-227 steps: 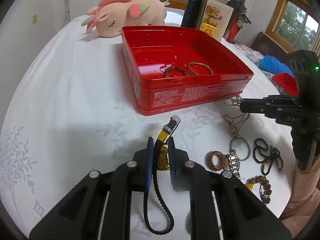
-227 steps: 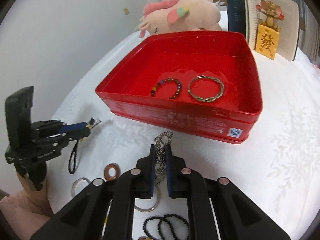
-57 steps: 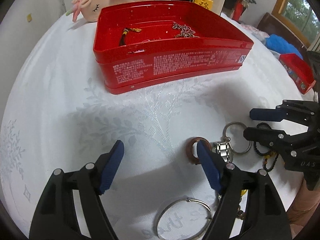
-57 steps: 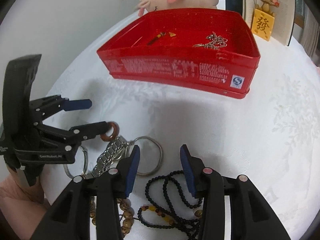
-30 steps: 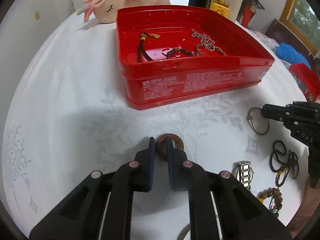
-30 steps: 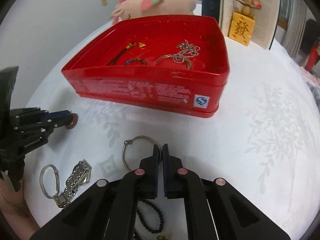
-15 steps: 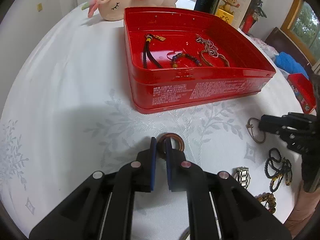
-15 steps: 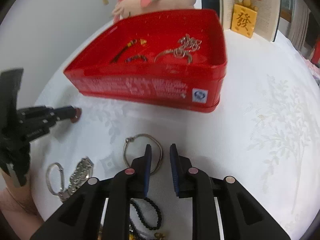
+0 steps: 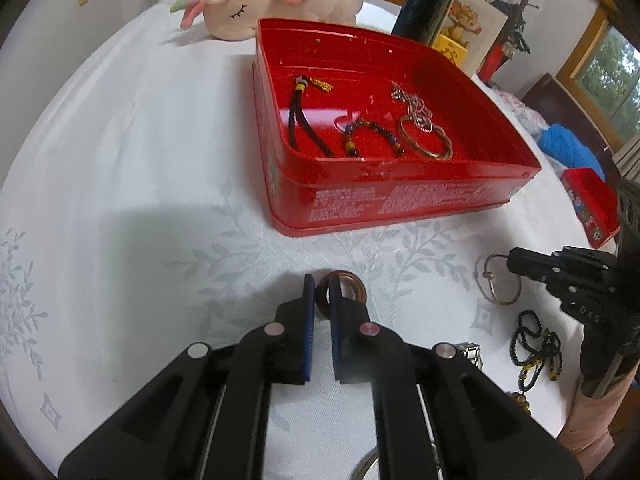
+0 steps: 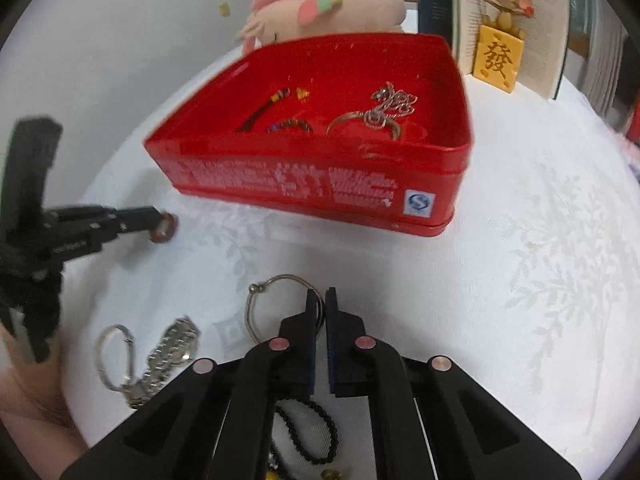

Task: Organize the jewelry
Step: 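Grasp the brown wooden ring with the left tool while the right tool grasps a silver ring, then carry both rings into the red tray and open both tools to release them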

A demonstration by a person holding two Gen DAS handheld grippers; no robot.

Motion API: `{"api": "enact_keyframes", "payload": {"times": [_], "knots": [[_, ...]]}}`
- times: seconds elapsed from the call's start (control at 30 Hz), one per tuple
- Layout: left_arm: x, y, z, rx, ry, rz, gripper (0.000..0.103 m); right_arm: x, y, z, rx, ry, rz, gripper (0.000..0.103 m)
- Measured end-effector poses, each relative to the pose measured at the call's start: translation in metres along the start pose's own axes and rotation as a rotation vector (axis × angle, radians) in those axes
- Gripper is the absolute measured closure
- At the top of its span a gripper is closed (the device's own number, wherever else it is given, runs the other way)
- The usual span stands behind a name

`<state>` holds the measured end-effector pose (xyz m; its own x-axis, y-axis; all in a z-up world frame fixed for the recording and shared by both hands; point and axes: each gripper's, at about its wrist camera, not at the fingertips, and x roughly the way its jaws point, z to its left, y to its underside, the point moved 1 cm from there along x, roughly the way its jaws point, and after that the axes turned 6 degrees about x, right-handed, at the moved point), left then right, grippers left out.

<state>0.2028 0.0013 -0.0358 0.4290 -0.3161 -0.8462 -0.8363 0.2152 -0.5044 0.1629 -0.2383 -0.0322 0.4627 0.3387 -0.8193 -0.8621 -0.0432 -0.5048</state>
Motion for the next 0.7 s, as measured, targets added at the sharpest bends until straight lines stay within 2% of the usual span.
{"api": "enact_keyframes", "payload": {"times": [0.17,0.43,0.7], "knots": [[-0.005,-0.001,0.007,-0.015,-0.017,-0.015,0.098,-0.009,-0.003,-0.006,0.024,-0.007,-0.025,0.100],[-0.019,-0.004,0.006,-0.027,0.021,-0.057,0.098,-0.027,-0.005,-0.004,0.019,-0.044,-0.072,0.100],[-0.035,-0.010,-0.007,0.006,0.036,-0.089,0.098,-0.037,-0.012,0.000,0.007,-0.037,-0.099,0.100]]}}
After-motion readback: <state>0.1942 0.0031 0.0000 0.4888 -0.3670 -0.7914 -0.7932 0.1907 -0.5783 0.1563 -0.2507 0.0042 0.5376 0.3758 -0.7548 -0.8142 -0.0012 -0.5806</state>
